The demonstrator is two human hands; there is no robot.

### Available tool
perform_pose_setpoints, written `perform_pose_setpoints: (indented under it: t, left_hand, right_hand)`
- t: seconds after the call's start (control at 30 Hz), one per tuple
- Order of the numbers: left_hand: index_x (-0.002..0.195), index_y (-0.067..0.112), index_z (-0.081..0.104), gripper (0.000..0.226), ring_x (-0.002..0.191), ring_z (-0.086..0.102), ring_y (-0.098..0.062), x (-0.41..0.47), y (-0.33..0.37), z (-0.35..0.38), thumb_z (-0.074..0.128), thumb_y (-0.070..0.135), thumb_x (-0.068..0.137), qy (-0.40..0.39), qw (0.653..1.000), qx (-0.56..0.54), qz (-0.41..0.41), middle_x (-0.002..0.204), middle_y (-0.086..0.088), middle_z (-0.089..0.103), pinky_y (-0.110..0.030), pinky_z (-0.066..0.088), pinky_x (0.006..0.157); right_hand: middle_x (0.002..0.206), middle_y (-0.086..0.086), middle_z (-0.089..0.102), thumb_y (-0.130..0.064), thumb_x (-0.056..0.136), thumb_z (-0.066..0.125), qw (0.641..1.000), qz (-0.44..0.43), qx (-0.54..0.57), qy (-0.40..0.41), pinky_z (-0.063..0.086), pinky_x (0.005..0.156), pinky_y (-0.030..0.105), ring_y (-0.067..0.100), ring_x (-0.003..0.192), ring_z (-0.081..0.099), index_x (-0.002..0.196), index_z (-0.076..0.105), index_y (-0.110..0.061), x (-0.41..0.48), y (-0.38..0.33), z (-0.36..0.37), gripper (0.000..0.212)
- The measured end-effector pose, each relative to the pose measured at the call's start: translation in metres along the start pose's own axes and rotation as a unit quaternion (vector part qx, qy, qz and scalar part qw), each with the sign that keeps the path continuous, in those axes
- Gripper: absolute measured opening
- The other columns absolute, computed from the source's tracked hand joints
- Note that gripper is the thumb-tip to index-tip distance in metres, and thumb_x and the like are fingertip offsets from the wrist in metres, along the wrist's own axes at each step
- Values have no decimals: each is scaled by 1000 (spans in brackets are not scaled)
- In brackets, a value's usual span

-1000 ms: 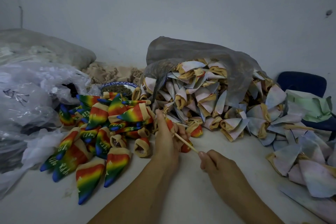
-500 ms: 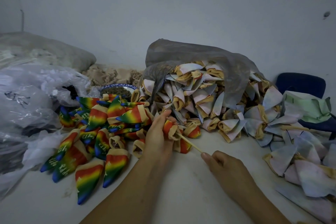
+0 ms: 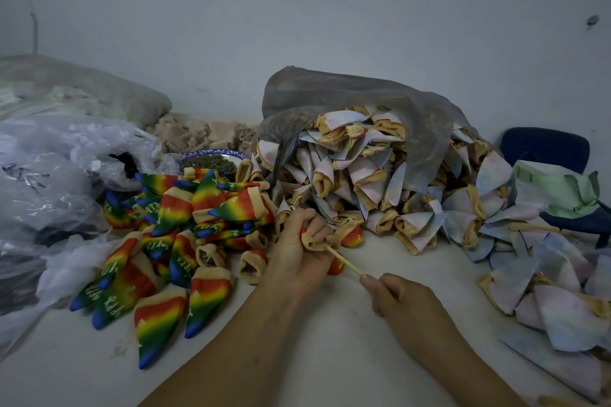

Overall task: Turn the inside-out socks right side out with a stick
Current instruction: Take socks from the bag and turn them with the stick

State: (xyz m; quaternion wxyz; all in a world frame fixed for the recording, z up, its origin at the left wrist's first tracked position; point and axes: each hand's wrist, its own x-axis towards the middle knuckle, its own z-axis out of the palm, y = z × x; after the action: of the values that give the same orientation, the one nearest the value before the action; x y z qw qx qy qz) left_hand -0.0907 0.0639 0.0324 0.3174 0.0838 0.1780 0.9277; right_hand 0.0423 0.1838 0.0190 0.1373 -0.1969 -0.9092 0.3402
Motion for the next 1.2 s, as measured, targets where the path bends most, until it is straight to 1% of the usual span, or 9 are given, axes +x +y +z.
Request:
perform_pose_setpoints:
  t: [0.1,0.27,0.43,0.6,0.67,0.8,1.0,1.1,1.2]
  left_hand:
    - [50,19,45,35,41,30,-6,-2,-1,5,56,12,82,-17,1000,-6,2,44,7,33,-20,37,48]
    - [63,18,39,35,37,22,-6,3,-12,10,46,5,95,80,991,86,59,43,6,28,-19,24,40]
    - [76,17,43,24,35,23,-5,7,-16,7,49,10,97,123,990,53,54,44,7,29,-17,26,34]
    - [48,18,41,38,33,25,-6,2,-12,-7,61,16,80,79,996,-33,-17,42,6,26,-19,31,37]
    - [49,20,40,39,36,27,-8,0,-12,-10,62,17,81,80,997,-2,-11,44,6,26,-21,34,39]
    - [55,19,46,37,41,32,-9,4,-13,-9,61,14,88,103,994,22,11,48,4,31,-23,37,42]
    - [53,20,36,38,43,28,-9,-2,-13,-11,62,12,80,32,998,44,-26,48,4,27,-22,33,47]
    - [49,20,36,41,41,27,-9,-6,-16,-5,57,13,84,5,997,65,-36,45,4,26,-22,32,47]
    - [47,20,37,47,40,27,-10,-10,-22,2,50,14,92,2,995,98,-36,44,3,26,-23,35,45]
  right_hand:
    - [58,-11,60,-61,88,41,1000,-1,14,4,45,62,27,3,54,51,62,55,-22,-1,-5,3,50]
    - [60,-7,57,-61,91,34,999,19,-24,17,41,59,25,6,58,53,63,55,-24,-5,-15,15,51]
    - [70,-7,62,-63,93,26,995,19,-93,27,44,62,26,6,67,57,72,57,-23,-8,-19,21,54]
    - [77,-5,65,-65,92,25,990,-9,-136,22,50,70,30,10,72,60,78,59,-22,-10,-21,20,57]
    - [75,-4,65,-66,90,28,992,-12,-125,13,50,71,31,11,71,60,75,60,-20,-5,-15,10,58]
    - [67,2,62,-70,86,32,989,-33,-143,9,43,58,27,14,63,58,70,58,-17,2,-1,-14,61]
    - [55,1,43,-74,81,29,982,-86,-169,13,30,50,24,9,50,40,62,44,-17,5,3,-23,62]
    - [60,5,55,-78,71,22,985,-90,-147,4,38,53,29,14,53,47,64,49,-15,2,-2,-19,68]
    - [67,4,63,-78,68,19,990,-77,-116,18,48,64,35,16,63,58,68,57,-15,-2,-7,-12,74]
